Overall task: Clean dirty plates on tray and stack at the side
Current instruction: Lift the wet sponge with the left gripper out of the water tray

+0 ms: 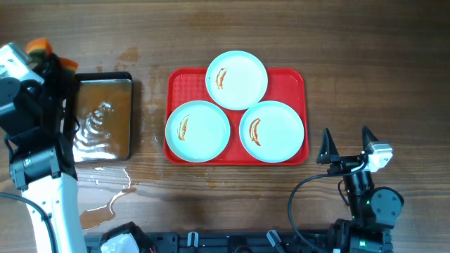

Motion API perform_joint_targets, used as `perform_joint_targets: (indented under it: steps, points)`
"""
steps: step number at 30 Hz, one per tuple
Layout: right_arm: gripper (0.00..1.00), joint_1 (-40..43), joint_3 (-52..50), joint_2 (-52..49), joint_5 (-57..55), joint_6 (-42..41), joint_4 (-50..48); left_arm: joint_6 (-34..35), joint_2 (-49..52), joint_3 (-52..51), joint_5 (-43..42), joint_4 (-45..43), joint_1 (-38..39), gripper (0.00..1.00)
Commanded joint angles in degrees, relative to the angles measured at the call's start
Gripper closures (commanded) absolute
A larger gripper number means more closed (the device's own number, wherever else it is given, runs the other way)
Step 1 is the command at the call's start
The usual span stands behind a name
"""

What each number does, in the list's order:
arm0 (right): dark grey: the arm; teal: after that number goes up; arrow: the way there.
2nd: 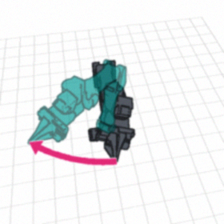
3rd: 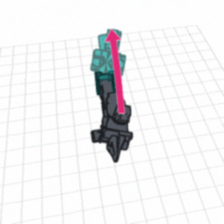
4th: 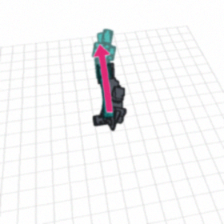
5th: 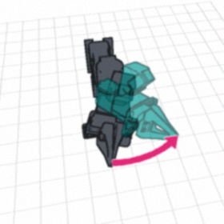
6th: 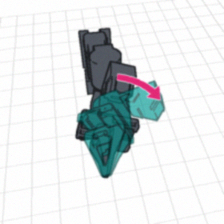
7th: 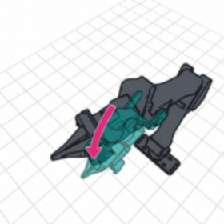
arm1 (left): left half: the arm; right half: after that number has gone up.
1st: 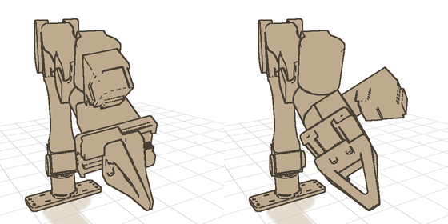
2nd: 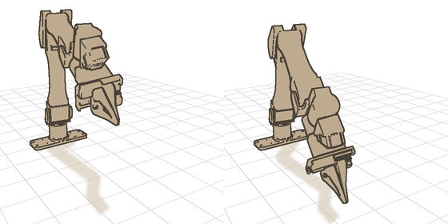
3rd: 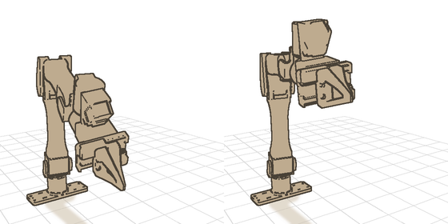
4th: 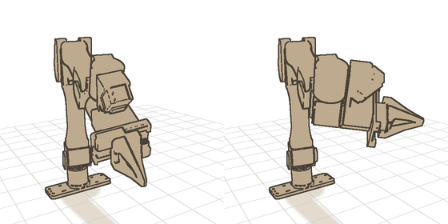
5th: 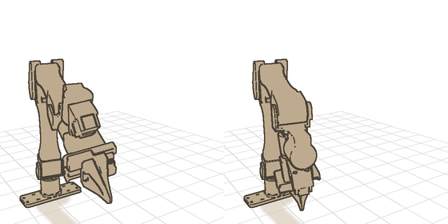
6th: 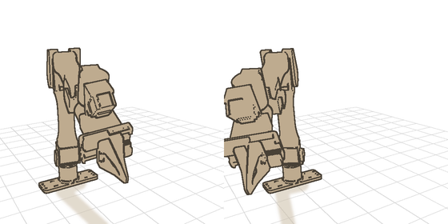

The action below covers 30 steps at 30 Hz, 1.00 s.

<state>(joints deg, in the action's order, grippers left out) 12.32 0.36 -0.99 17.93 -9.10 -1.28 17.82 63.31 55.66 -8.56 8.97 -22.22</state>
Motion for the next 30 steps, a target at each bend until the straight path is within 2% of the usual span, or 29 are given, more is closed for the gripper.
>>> perform_joint_targets:
  steps: [1, 4, 7, 10, 15, 18, 21, 24, 26, 30]
  points:
    - [0.0, 0.3, -0.1, 0.4, -0.3, 0.1, -0.2, -1.1, 11.1, -5.5, 5.9, -0.9, -0.2, 0.96]
    - [0.0, 0.3, -0.1, 0.4, -0.3, 0.1, -0.2, -1.2, 20.8, -6.6, 5.8, -0.6, -0.2, 0.96]
    - [0.0, 0.3, -0.1, 0.4, -0.3, 0.1, -0.2, -2.9, 22.7, -6.5, 5.6, 0.5, -0.2, 0.96]
    - [0.0, 0.3, -0.1, 0.4, -0.3, 0.1, -0.2, -3.1, 18.6, -5.4, 4.8, 1.2, -0.2, 0.96]
    - [0.0, 0.3, -0.1, 0.4, -0.3, 0.1, -0.2, -3.0, 2.6, -4.3, -0.9, -3.6, -0.1, 0.96]
    - [0.0, 0.3, -0.1, 0.4, -0.3, 0.1, -0.2, -3.1, -2.3, -4.3, 1.3, -4.9, 0.0, 0.96]
    - [0.0, 0.3, -0.1, 0.4, -0.3, 0.1, -0.2, -3.1, 0.7, -5.9, 7.2, -3.7, 0.0, 0.96]
    - [0.0, 0.3, -0.1, 0.4, -0.3, 0.1, -0.2, -3.1, 9.9, -9.8, 7.9, -3.8, -0.1, 0.96]
    - [0.0, 0.3, -0.1, 0.4, -0.3, 0.1, -0.2, -4.5, 20.2, -10.4, 8.4, -3.3, -0.1, 0.96]
    - [0.0, 0.3, -0.1, 0.4, -0.3, 0.1, -0.2, -7.8, 22.1, -9.5, 8.4, -1.0, -0.1, 0.96]
